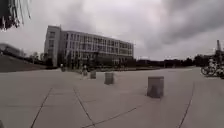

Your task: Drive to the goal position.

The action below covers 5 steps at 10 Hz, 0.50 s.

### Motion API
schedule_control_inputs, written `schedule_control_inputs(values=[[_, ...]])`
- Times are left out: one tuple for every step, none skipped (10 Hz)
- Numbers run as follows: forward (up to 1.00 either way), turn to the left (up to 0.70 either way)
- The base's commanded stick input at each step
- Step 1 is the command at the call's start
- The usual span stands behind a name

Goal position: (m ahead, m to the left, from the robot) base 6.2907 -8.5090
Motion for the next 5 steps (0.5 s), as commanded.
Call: schedule_control_inputs(values=[[0.5, 0.0], [0.5, 0.0], [0.5, -0.08], [0.5, -0.46], [0.5, -0.5]])
